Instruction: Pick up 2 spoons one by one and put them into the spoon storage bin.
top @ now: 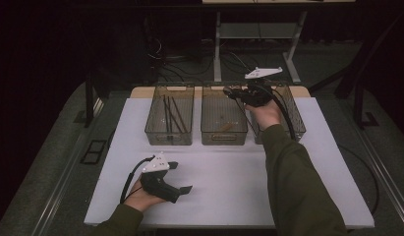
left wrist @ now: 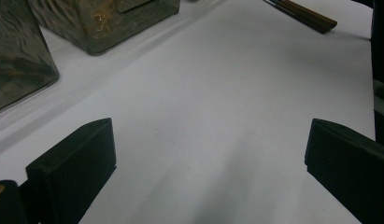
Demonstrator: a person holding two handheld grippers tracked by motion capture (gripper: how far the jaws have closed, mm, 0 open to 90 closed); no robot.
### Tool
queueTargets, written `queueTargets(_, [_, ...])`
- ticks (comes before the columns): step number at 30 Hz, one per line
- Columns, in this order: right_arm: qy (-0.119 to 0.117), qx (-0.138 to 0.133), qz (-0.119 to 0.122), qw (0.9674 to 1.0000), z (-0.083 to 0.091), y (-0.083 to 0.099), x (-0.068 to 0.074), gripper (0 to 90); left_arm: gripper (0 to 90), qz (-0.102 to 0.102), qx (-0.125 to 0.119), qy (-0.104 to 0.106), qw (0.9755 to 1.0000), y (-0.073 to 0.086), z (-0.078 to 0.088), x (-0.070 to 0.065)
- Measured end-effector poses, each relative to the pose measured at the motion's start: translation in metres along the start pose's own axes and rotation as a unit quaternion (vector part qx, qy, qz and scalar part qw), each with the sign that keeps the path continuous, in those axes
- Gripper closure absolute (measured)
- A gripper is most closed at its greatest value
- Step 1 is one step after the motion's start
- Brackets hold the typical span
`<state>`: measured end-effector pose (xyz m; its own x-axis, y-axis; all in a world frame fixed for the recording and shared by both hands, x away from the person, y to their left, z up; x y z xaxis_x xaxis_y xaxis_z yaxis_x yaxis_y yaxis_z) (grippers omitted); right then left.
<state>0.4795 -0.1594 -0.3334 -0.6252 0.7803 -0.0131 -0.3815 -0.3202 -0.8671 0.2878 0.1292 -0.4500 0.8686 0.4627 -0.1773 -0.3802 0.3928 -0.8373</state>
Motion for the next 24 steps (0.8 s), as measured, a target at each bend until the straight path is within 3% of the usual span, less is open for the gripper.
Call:
queueTargets(8, [0.008, 0.008, 0.002, 0.9999, -0.03, -0.008, -0.005, 88.7, 1.1, -0.01, 0.004, 0.003, 0.9999, -0.001, 0.0, -0.001])
queueTargets(13, [0.014, 0.012, -0.015, 0.9997, -0.047, -0.002, -0.009, 88.7, 1.1, -0.01, 0.003, 0.002, 0.9999, 0.0, 0.0, -0.001])
queueTargets(18, [0.017, 0.022, -0.015, 0.9995, -0.06, 0.007, -0.011, 88.7, 1.1, -0.009, 0.002, 0.002, 1.0, 0.0, 0.0, -0.001])
queueTargets(24, [0.02, 0.042, -0.008, 0.9989, -0.072, 0.019, -0.006, 88.6, 1.1, -0.023, 0.01, -0.007, 0.9997, 0.0, -0.002, -0.002])
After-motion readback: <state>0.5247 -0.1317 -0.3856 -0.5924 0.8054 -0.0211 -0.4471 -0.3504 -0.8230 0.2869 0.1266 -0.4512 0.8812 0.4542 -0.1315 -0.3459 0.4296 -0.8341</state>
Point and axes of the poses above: each handheld gripper's, and its own axes: z roughly backward along the jaws, y roughly out of its underside, x roughly to its left, the point moved 3 cm from there along -z, roughly forward along the jaws, and after that the axes turned 3 degrees about y, right-handed, at the moved point
